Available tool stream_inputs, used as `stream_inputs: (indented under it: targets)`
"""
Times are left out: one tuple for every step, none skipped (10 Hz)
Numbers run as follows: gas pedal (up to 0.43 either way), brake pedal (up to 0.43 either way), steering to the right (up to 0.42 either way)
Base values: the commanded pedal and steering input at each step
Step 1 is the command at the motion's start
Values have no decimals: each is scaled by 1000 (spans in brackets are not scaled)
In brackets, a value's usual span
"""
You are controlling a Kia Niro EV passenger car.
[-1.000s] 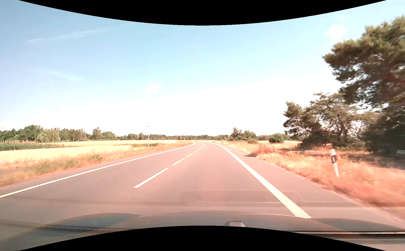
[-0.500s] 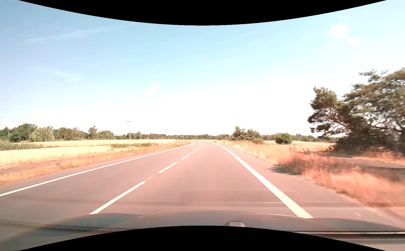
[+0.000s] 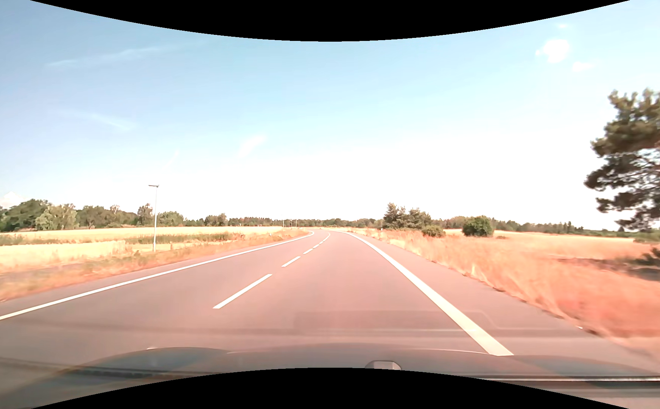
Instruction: Follow the waypoints while adhering to traffic rules and regulations
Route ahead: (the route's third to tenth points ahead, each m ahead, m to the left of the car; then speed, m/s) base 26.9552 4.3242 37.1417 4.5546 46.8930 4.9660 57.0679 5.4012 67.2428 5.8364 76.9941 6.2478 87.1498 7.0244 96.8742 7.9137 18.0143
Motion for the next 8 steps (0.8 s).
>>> stream_inputs:
  targets:
    - [150,0,-6]
    - [150,0,-6]
    - [150,0,-6]
    - [150,0,-6]
    - [150,0,-7]
    - [150,0,-6]
    - [150,0,-6]
    - [150,0,-7]
